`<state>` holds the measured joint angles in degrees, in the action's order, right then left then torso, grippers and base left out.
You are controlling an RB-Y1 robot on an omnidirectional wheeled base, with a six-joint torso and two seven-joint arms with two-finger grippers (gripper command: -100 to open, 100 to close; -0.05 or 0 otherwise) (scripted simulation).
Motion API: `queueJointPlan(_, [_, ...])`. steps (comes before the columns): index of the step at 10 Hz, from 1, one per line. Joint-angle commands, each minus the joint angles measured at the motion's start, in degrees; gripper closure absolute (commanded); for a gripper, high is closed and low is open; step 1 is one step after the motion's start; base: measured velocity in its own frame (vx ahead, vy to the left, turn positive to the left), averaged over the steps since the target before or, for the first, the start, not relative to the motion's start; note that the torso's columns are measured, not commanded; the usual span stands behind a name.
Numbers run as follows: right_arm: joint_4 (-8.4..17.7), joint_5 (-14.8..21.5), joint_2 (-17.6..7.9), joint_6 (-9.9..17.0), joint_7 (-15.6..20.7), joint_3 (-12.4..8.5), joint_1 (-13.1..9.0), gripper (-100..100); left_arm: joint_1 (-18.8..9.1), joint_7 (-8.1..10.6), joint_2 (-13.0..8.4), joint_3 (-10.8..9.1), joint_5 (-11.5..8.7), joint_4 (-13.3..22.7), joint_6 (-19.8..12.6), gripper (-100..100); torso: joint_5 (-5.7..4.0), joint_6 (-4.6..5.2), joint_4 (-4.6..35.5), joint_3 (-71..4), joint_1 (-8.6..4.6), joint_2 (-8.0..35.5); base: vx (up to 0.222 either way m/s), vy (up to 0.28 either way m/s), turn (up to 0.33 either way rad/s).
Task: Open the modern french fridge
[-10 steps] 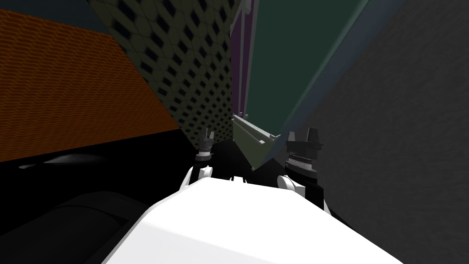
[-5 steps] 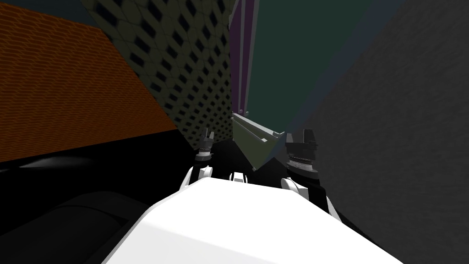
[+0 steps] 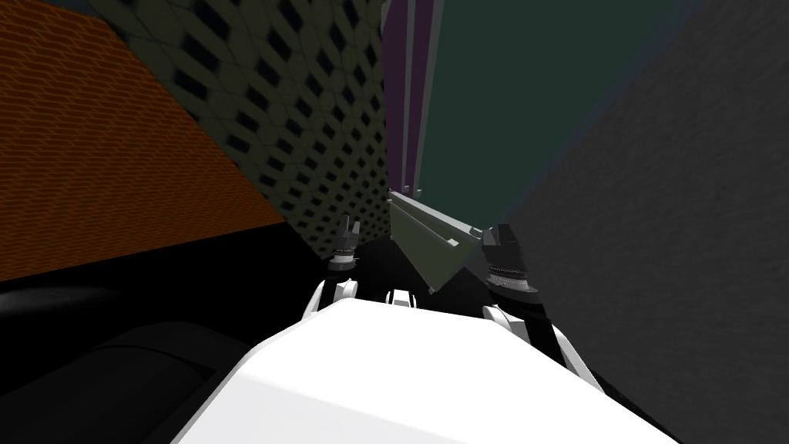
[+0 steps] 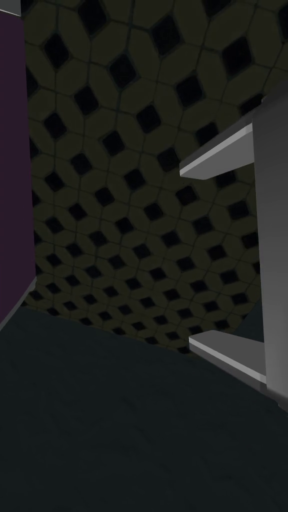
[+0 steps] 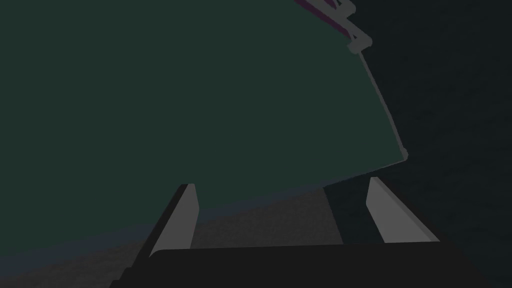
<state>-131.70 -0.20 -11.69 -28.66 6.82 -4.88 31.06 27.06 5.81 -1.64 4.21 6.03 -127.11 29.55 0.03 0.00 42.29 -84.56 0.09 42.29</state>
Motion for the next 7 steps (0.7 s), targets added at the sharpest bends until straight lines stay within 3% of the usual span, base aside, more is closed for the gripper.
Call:
queueJointPlan(1, [2.48,0.76,-3.40,-0.89,4.19,-2.65,0.75,-100,0.00,0.00,0.00,0.00,0.00,0.00,0.00,0,-0.01,0.00,-0.02,-0.04,-0.02,-0.05,0.187,0.176,-0.098])
queueJointPlan(3, [4.38,1.47,-5.82,-1.74,7.22,-4.76,1.61,-100,0.00,0.00,0.00,0.00,0.00,0.00,0.00,0,-0.03,0.00,-0.01,-0.02,-0.11,-0.02,0.200,0.171,-0.126])
queueJointPlan(4, [4.38,1.47,-5.82,-1.74,7.68,-4.76,1.61,-100,0.00,0.00,0.00,0.00,0.00,0.00,0.00,0,-0.03,0.00,-0.02,-0.03,-0.07,-0.04,0.162,0.146,-0.054])
queueJointPlan(7, [7.48,2.63,-9.66,-3.12,12.71,-8.18,3.01,-100,0.00,0.00,0.00,0.00,0.00,0.00,0.00,0,-0.03,0.01,0.00,0.00,-0.06,0.00,0.176,0.164,-0.121])
